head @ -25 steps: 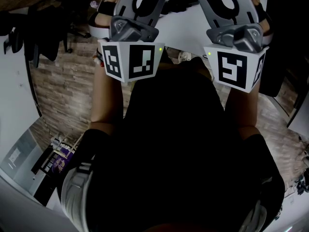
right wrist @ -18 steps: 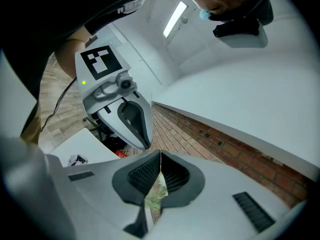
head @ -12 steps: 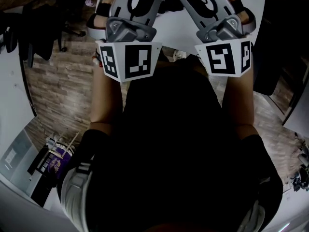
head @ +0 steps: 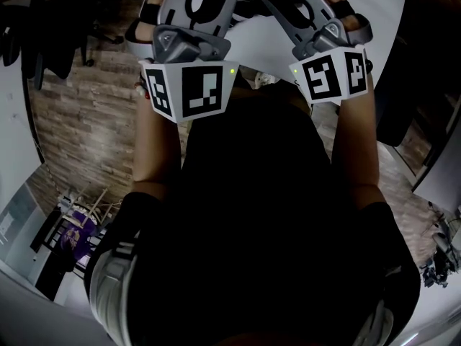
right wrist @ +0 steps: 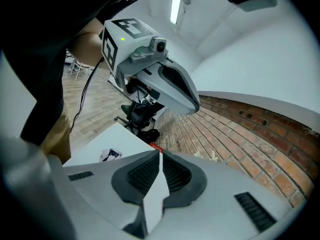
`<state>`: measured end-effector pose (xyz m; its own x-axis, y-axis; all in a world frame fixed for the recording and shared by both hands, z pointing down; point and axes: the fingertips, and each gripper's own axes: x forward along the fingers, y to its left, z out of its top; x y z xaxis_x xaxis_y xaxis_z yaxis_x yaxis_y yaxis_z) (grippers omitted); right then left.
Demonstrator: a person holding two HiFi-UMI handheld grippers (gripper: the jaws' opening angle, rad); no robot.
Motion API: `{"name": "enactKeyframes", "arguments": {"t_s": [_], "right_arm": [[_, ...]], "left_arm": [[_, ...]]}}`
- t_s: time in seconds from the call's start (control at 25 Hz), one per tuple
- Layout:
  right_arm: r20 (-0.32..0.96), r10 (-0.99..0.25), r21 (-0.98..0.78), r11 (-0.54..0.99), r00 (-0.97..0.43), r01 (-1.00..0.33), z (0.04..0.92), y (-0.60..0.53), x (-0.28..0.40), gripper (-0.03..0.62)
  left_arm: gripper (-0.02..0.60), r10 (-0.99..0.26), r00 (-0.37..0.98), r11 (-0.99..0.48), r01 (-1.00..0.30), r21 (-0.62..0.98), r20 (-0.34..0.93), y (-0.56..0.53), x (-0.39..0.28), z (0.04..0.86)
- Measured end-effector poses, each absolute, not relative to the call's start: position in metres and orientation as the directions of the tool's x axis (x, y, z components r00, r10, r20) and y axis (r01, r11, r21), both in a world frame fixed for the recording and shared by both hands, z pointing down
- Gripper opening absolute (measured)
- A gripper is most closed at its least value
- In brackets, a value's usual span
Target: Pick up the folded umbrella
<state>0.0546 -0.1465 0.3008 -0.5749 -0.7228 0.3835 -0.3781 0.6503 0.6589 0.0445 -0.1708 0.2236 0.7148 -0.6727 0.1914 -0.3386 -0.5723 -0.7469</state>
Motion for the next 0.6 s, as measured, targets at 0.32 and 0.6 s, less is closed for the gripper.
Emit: {"name": "enactKeyframes", "arguments": {"t_s": [0.32, 0.6], "right_arm": [[0.508, -0.645, 0.619, 0.734, -0.57, -0.28, 0.346, -0.14, 0.042, 0.032], [0.551, -0.607, 0.591, 0.769, -0.573, -0.246, 0.362, -0.136, 0.032, 0.032]], "left_arm": [[0.014, -0.681, 0.703, -0.58, -0.348, -0.736, 0.204, -0.173, 0.028, 0.232], [0.014, -0.667, 0.712, -0.6, -0.34, -0.724, 0.219, -0.174, 0.025, 0.237]]}}
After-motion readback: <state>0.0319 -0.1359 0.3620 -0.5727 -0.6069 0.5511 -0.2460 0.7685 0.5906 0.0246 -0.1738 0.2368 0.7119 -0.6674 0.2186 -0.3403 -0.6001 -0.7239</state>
